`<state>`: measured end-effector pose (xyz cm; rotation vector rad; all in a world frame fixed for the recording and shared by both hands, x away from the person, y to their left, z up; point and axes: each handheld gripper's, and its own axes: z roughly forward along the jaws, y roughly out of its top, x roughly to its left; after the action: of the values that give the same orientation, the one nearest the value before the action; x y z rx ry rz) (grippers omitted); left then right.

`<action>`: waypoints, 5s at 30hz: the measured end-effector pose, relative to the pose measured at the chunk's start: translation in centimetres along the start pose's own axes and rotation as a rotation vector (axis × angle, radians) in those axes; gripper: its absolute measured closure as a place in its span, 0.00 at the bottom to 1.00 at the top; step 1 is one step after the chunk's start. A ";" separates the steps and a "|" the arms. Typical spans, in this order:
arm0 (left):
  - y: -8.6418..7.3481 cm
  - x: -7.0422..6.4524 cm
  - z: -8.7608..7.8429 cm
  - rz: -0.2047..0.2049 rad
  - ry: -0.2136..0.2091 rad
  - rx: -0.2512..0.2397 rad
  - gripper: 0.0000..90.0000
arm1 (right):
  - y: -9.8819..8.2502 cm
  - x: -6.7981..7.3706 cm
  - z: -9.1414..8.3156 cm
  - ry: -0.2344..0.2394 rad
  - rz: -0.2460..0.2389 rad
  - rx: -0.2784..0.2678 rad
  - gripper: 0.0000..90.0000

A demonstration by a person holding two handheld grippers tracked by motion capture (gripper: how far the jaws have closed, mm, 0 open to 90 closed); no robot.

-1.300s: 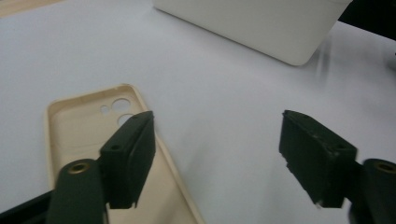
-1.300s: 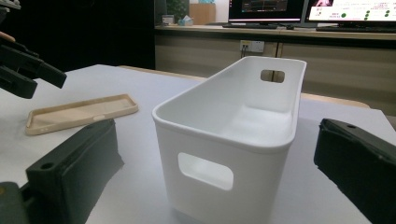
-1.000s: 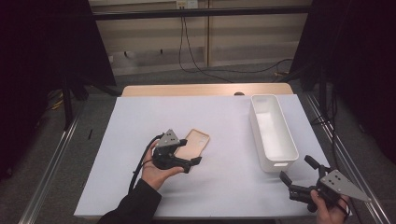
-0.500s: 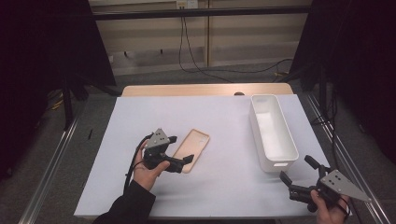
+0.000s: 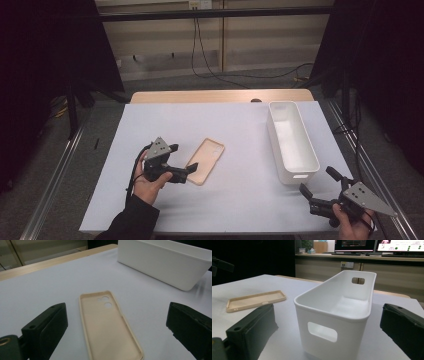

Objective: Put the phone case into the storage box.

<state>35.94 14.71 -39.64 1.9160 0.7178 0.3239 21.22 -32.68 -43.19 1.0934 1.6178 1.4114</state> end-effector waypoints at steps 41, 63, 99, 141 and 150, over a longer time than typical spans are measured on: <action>-0.3 4.1 -1.6 -0.071 0.067 0.115 0.05 | 0.0 0.1 0.0 -0.001 -0.001 0.001 0.00; 1.3 4.7 2.1 -0.053 -0.008 0.290 0.06 | 0.0 0.1 0.2 0.004 -0.003 0.004 0.00; 0.5 3.8 6.7 0.046 0.022 0.566 0.43 | 0.0 0.1 0.3 0.007 -0.004 0.012 0.00; 0.5 3.7 7.8 -0.007 0.010 0.604 0.88 | 0.0 0.1 0.3 0.011 -0.011 0.012 0.00; 0.5 3.5 7.8 -0.001 0.033 0.598 0.92 | 0.0 0.1 0.3 0.010 -0.011 0.010 0.00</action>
<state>42.88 11.04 -42.95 2.4745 0.9083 0.1456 21.40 -32.45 -43.22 1.0838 1.6376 1.4052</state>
